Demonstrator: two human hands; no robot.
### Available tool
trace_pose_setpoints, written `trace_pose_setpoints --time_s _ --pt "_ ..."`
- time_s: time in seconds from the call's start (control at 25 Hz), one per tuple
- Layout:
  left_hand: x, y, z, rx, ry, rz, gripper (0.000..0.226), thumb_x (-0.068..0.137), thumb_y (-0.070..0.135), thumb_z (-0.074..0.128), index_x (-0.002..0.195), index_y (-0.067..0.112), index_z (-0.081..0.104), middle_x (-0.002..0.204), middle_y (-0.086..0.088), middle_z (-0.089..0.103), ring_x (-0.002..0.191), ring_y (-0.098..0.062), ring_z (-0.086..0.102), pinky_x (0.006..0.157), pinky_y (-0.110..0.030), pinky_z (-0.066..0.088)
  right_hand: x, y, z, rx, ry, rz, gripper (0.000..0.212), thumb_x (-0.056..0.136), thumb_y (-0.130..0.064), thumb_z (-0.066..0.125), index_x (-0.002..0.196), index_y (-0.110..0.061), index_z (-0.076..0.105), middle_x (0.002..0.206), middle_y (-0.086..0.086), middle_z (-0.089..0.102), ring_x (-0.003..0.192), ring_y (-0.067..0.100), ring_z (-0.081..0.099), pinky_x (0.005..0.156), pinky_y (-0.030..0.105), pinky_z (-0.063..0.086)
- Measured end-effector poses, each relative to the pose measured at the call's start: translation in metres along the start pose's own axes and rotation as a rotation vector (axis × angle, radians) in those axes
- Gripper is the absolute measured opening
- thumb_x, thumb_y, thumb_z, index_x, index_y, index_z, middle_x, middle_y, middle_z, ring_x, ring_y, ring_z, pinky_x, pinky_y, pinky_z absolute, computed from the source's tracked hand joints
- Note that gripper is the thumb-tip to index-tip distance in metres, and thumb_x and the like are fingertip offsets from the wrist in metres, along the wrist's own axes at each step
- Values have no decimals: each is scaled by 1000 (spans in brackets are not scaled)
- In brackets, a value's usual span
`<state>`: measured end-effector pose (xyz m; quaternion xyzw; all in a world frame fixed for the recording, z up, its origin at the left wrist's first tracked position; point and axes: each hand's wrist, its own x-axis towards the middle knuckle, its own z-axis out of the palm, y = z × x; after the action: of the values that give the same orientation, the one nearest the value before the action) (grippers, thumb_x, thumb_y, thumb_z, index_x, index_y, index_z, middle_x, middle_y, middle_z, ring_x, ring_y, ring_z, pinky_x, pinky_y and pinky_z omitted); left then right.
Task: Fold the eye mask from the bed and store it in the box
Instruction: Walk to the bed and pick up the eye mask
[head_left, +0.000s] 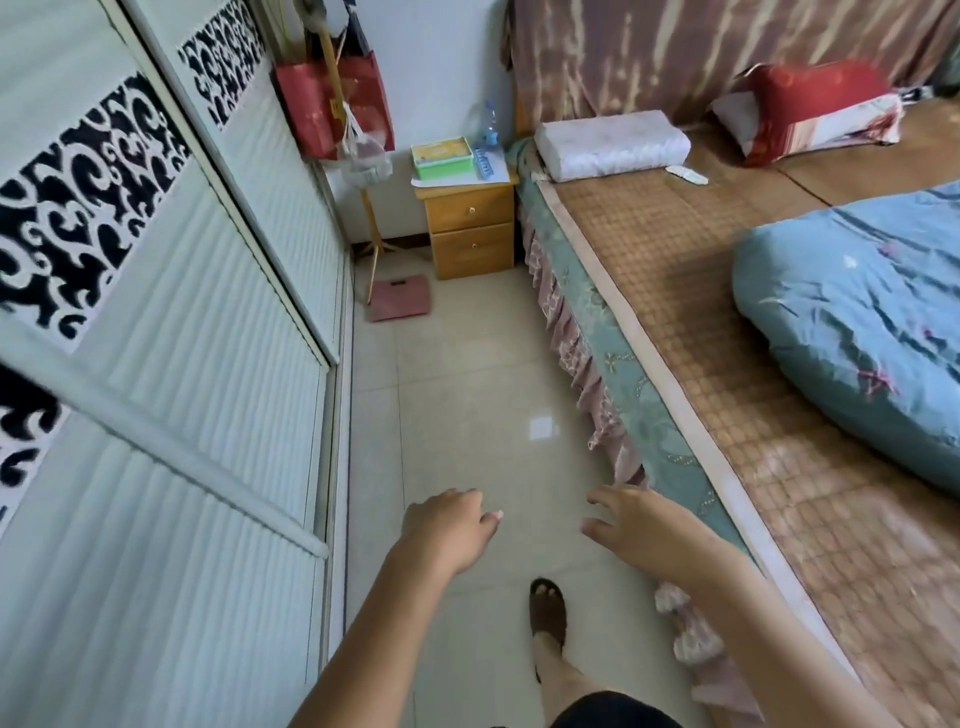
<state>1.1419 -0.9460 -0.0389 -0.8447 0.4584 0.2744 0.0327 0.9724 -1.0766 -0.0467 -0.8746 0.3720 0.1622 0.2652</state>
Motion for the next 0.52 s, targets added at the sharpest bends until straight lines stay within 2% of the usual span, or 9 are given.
trace_pose_setpoints --time_s 0.12,0.32,0.52 --pt "77 5 -49 -19 -14 -17 45 96 44 32 114 8 52 123 -11 58 108 -29 56 93 -40 45 80 6 -56 7 -12 3 49 90 -48 44 132 -22 44 133 4 55 119 24 53 97 39 45" --pt "184 -2 -121 -17 37 -35 43 95 44 33 112 9 53 120 -13 59 108 -30 57 89 -38 44 186 4 -132 12 0 4 48 89 -48 46 132 -25 45 129 3 57 116 23 54 96 38 46" --pt "302 -16 -175 -27 7 -6 45 96 44 32 116 8 53 119 -12 60 106 -29 57 88 -39 44 303 0 -186 11 -7 0 51 88 -50 47 132 -25 44 130 3 57 116 24 54 95 40 47"
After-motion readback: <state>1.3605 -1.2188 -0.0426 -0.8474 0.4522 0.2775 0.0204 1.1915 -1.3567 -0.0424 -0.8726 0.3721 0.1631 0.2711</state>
